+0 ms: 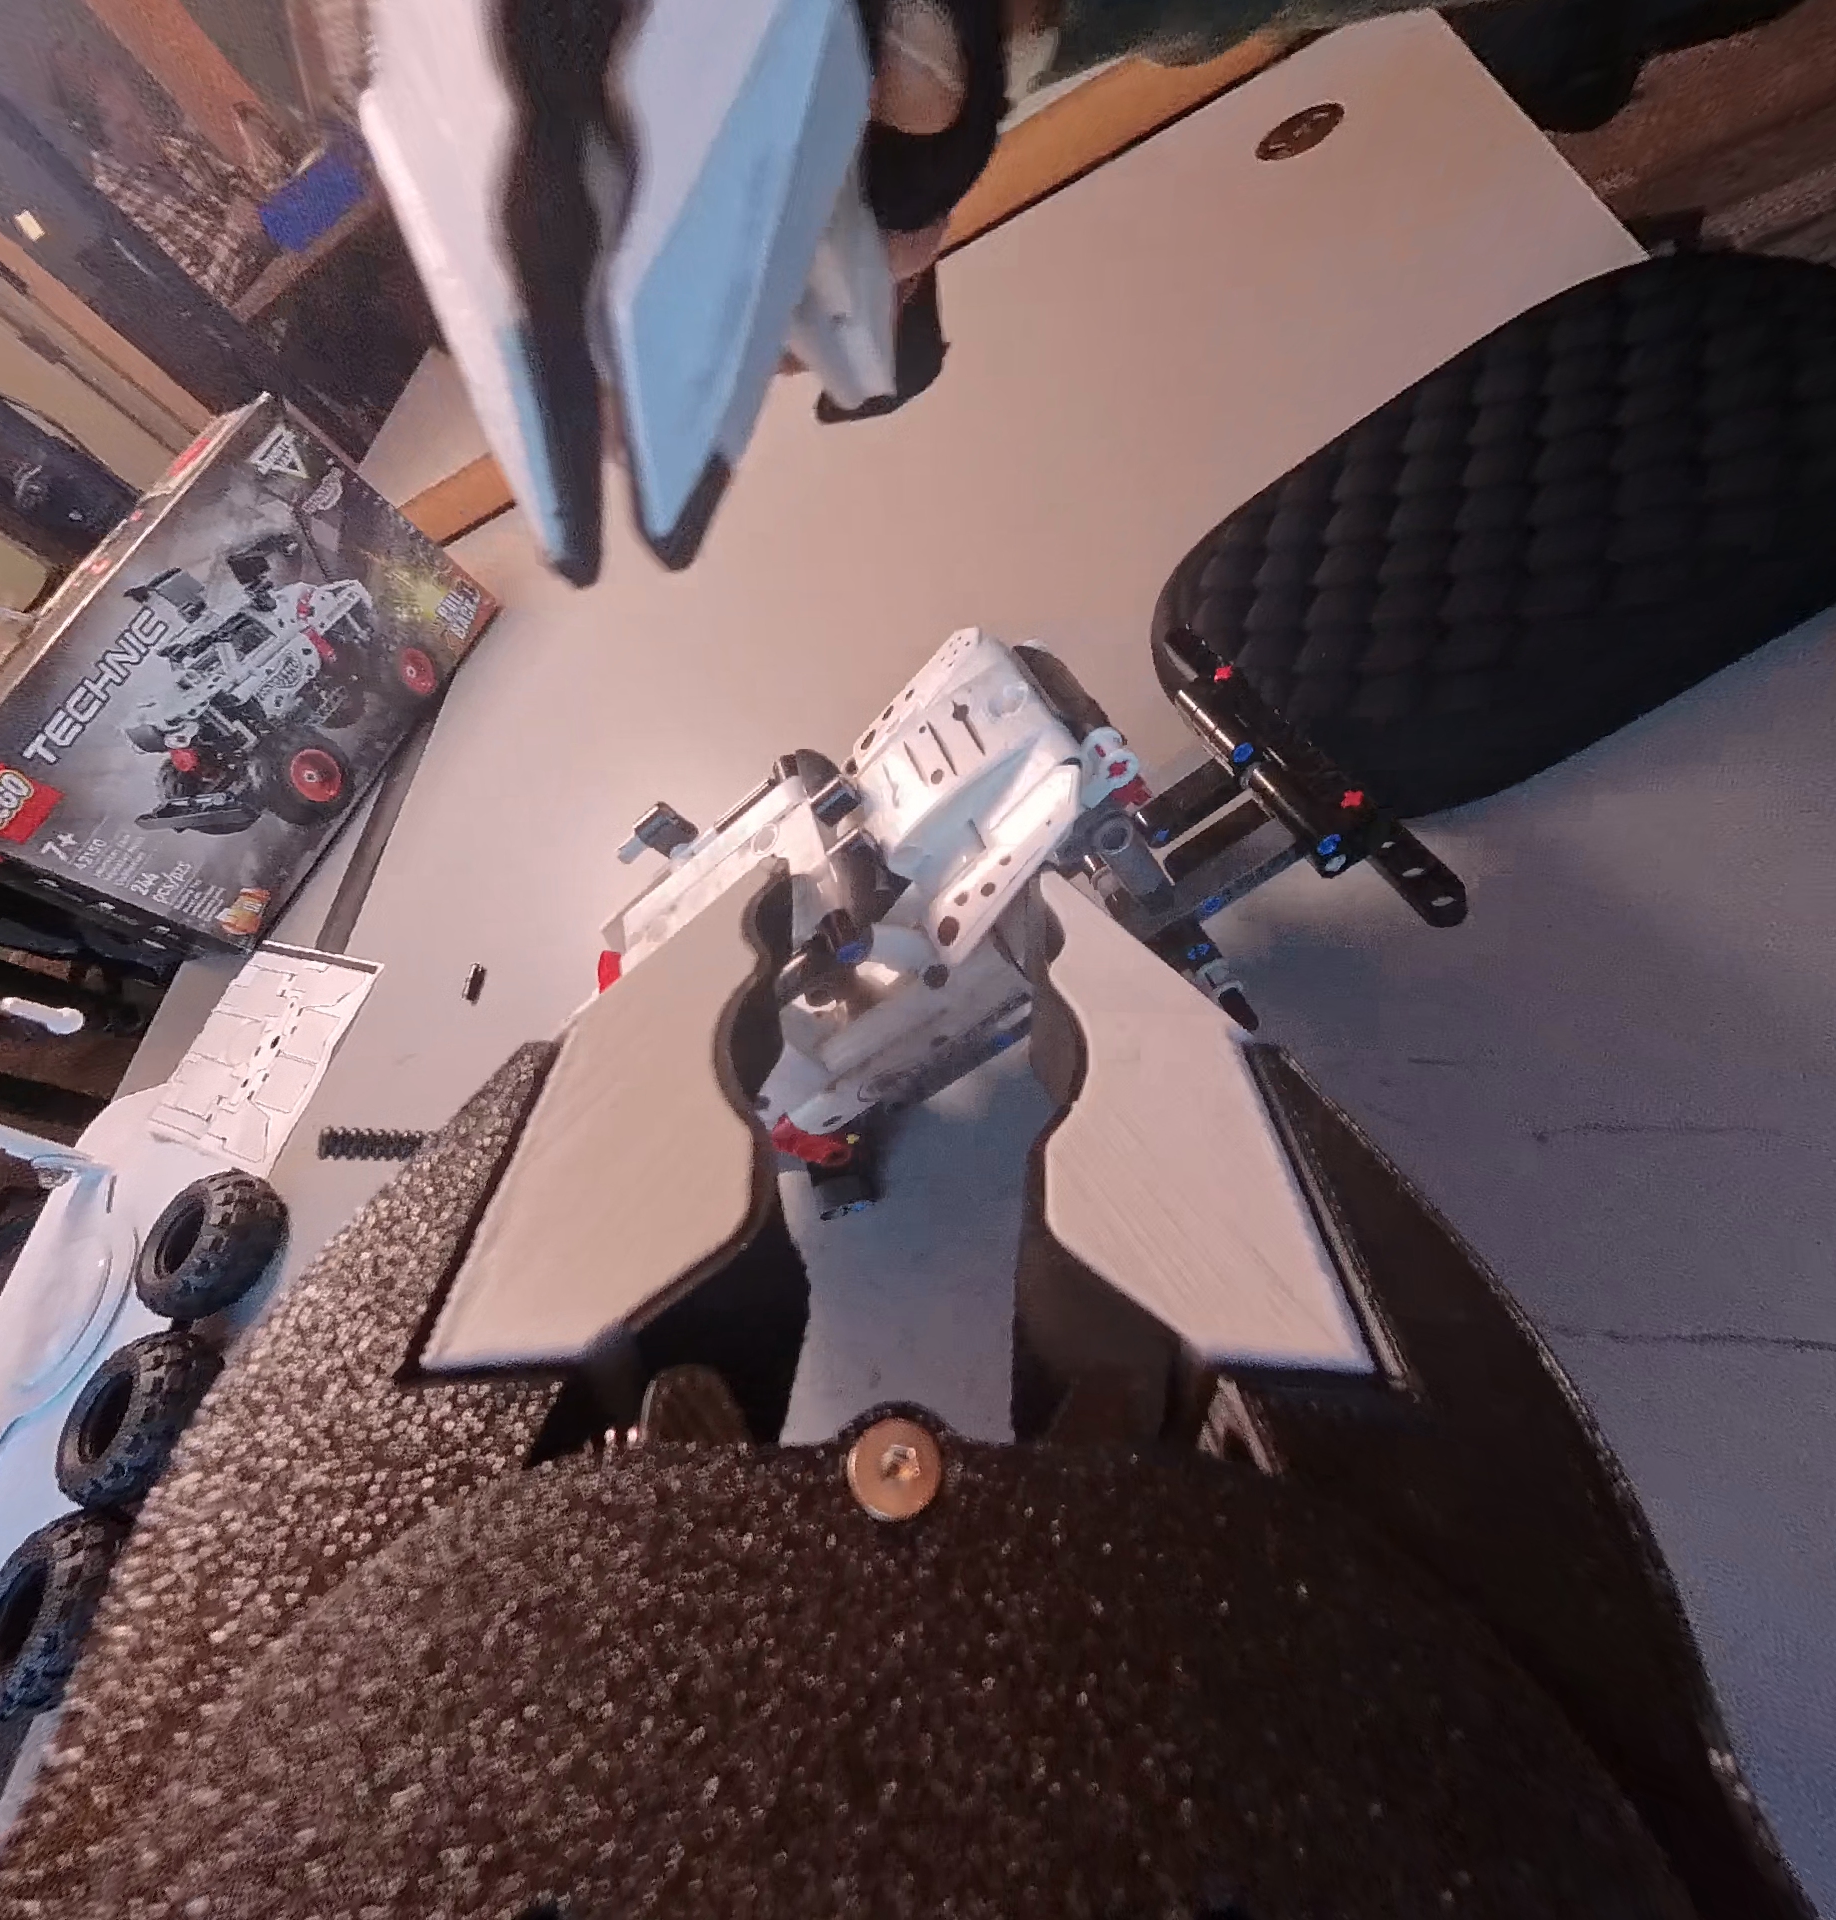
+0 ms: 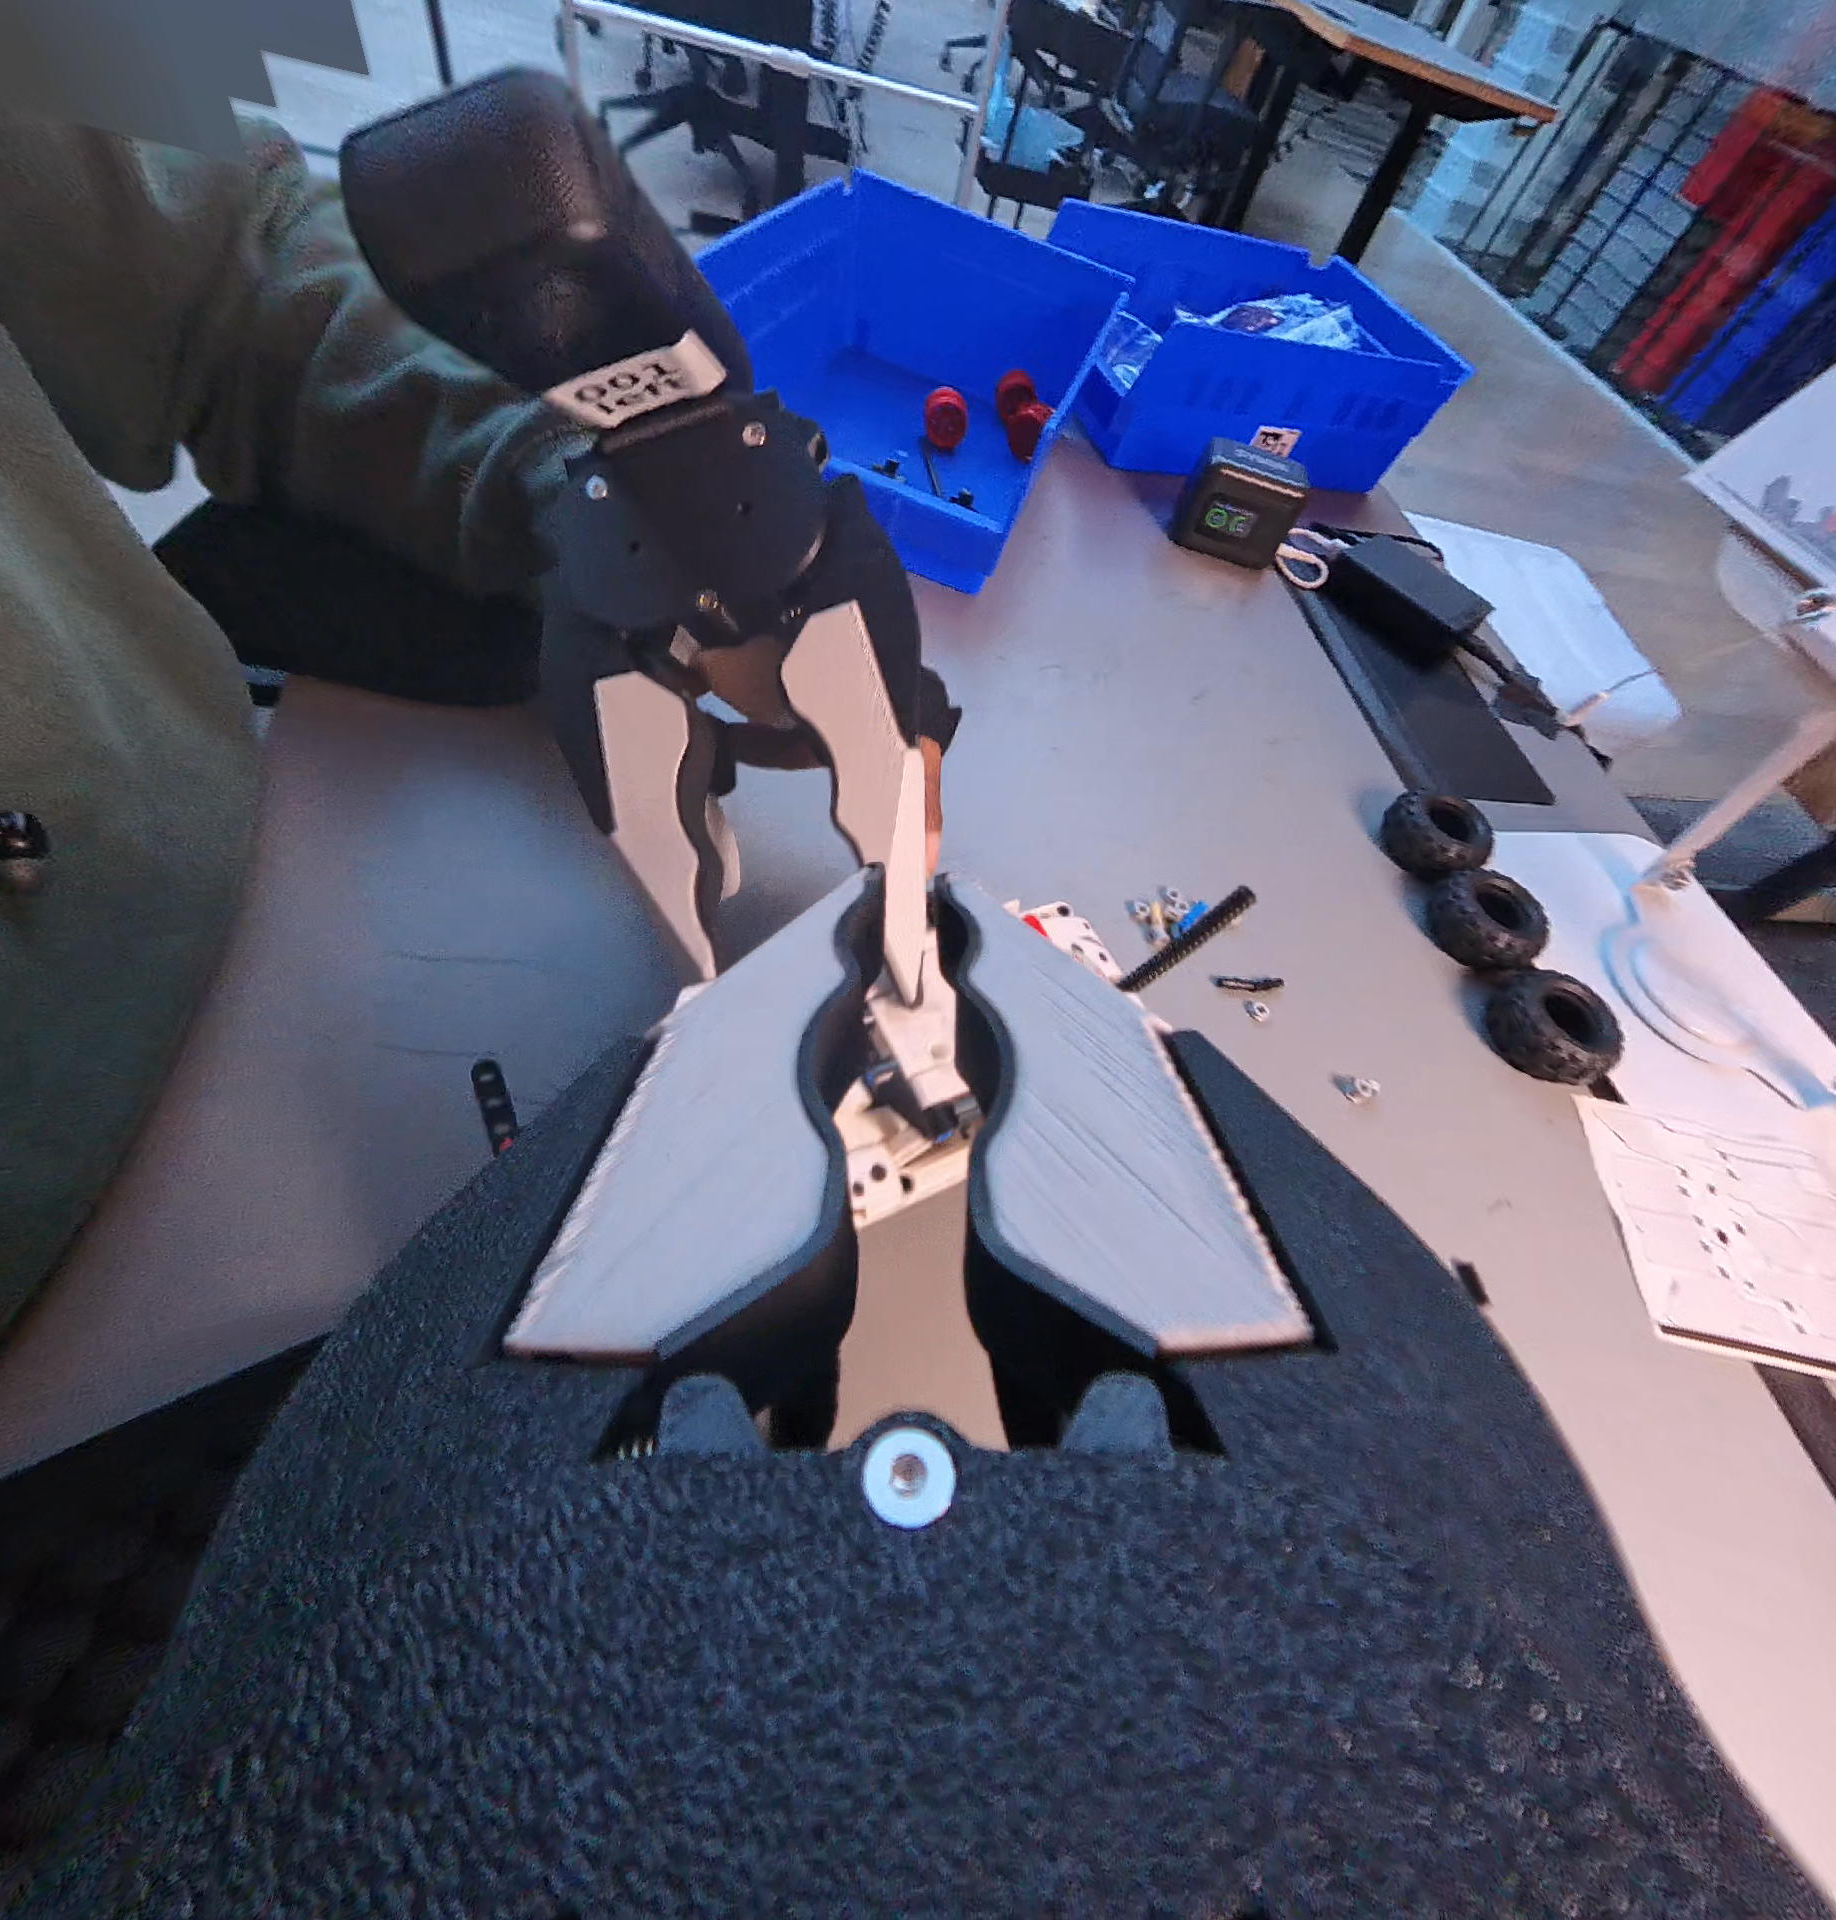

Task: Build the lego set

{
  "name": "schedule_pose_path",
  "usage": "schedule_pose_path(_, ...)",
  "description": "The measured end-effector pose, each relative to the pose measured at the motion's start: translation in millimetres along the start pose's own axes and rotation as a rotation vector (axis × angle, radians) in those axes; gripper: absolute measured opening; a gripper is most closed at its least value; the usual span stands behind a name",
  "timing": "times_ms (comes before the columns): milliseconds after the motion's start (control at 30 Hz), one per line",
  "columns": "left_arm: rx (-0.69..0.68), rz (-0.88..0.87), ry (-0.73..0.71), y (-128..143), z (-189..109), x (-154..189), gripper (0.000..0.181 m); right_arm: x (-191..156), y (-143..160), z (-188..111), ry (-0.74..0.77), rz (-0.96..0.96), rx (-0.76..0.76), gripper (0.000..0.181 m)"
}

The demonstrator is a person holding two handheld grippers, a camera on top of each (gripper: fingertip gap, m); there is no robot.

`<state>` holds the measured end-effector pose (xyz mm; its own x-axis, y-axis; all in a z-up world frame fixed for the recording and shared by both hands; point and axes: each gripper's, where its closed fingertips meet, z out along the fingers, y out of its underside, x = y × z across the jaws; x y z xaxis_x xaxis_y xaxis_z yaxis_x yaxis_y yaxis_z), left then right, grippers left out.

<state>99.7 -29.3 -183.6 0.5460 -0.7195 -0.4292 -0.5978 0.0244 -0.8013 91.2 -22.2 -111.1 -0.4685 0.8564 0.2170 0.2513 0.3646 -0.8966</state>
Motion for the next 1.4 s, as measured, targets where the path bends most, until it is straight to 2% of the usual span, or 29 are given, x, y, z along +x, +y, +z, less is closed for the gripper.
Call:
schedule_pose_path(133,0.009,-0.070,-0.011,-1,-4,-12,0.041,-11,16,-18,0.125,-0.097,-0.064,0.017)
schedule_pose_path(233,0.011,-0.123,-0.061,-5,-8,-28,0.031,-9,28,-23,0.269,-0.119,-0.160,0.025)
schedule_pose_path(300,0.004,-0.163,-0.090,-5,-6,-33,0.030,1,40,-26,0.398,0.012,-0.234,0.031)
schedule_pose_path(333,-0.007,-0.167,-0.113,-5,-5,-33,0.030,2,48,-25,0.438,0.127,-0.251,0.043)
schedule_pose_path(367,-0.023,-0.165,-0.141,-4,-4,-34,0.030,-2,54,-22,0.443,0.254,-0.242,0.054)
schedule_pose_path(433,-0.050,-0.162,-0.192,-5,-2,-33,0.029,-10,61,-14,0.460,0.429,-0.202,0.061)
schedule_pose_path(500,-0.079,-0.147,-0.238,-5,1,-31,0.030,-12,67,-6,0.509,0.483,-0.187,0.064)
schedule_pose_path(633,-0.155,-0.103,-0.334,-2,4,-29,0.029,-3,65,-3,0.593,0.547,-0.083,0.041)
schedule_pose_path(733,-0.200,-0.076,-0.340,3,3,-24,0.031,-4,68,0,0.574,0.471,-0.087,0.041)
schedule_pose_path(800,-0.235,-0.028,-0.280,5,-1,-19,0.030,-6,72,2,0.522,0.369,-0.096,0.041)
schedule_pose_path(867,-0.224,0.008,-0.179,-1,-7,-15,0.054,-10,68,3,0.414,0.283,-0.063,0.041)
schedule_pose_path(967,-0.263,0.062,-0.050,-4,-19,-14,0.074,-22,56,8,0.232,0.162,0.002,0.041)
schedule_pose_path(1067,-0.379,0.002,0.166,9,-23,3,0.085,-34,47,23,0.079,0.099,0.037,0.041)
schedule_pose_path(1133,-0.453,-0.055,0.292,23,-24,15,0.084,-39,42,34,0.002,0.086,0.059,0.041)
schedule_pose_path(1167,-0.475,-0.066,0.307,28,-25,14,0.077,-39,43,39,-0.026,0.095,0.053,0.041)
schedule_pose_path(1400,-0.518,-0.159,0.273,37,-28,3,0.076,-24,45,47,-0.002,0.214,0.073,0.041)
